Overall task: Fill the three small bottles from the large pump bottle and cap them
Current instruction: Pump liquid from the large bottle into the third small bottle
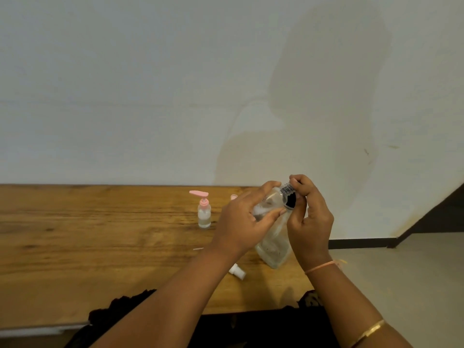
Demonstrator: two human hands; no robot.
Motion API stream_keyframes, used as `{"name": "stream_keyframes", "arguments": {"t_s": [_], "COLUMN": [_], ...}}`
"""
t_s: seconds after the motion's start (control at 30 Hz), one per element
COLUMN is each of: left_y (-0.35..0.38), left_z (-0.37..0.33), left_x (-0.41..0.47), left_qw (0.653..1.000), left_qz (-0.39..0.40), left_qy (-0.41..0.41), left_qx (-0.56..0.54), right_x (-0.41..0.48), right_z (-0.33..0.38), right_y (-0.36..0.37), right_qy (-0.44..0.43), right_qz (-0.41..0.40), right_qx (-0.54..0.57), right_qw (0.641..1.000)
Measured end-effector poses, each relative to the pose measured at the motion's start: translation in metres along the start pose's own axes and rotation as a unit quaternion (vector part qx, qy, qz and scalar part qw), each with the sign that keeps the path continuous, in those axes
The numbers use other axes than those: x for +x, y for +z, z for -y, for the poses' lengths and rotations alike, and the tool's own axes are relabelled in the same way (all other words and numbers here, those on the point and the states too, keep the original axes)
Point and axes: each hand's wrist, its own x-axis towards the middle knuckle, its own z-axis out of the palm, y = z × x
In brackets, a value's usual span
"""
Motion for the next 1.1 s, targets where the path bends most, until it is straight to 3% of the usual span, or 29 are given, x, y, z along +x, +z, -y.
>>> {"name": "stream_keyframes", "arguments": {"t_s": [0.27,1.1], "left_y": [-0.004,-0.001], "left_z": [-0.004,-0.001], "left_x": [-0.002,0.003], "left_qw": [0.999,1.0], "left_qz": [-0.028,-0.002], "left_qy": [0.019,0.006], "left_qx": [0.011,0.012], "right_x": [0.006,0.005], "right_z": [0.017,0.005], "right_y": [-0.008,-0.005], "right_qy": [0.028,0.02], "right_qz": [0.019,0.014], "right_qx": [0.019,0.008], "right_qw": [0.999,1.0]}}
